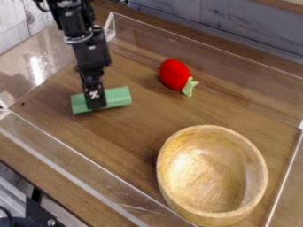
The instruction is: Put the green block in the brown bowl
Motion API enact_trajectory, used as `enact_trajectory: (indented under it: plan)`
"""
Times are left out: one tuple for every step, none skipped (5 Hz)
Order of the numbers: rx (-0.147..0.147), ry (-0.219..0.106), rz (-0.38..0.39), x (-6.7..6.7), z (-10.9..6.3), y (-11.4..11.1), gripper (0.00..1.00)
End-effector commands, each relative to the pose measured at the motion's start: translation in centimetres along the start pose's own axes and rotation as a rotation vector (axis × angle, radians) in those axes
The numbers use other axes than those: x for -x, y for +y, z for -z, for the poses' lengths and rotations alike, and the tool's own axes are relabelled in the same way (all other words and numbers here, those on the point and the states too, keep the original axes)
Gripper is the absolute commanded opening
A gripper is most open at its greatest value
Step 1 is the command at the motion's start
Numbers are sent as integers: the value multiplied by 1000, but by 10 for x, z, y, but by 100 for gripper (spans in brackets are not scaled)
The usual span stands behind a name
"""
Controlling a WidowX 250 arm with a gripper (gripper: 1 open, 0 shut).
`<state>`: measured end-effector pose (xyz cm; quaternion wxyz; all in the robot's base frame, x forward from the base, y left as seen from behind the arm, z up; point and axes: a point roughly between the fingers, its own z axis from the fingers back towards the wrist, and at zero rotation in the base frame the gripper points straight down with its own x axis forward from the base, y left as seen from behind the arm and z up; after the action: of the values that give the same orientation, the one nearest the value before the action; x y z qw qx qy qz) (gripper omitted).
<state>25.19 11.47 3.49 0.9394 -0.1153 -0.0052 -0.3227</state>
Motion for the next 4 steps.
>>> enact_trajectory:
  plan:
    - [-40, -37, 5, -2, -17, 1, 0]
    - [-18, -45, -4, 4, -15, -4, 0]
    - [-3, -46, -15, 9, -15, -8, 0]
    - [12, -38, 10, 3, -31, -17, 0]
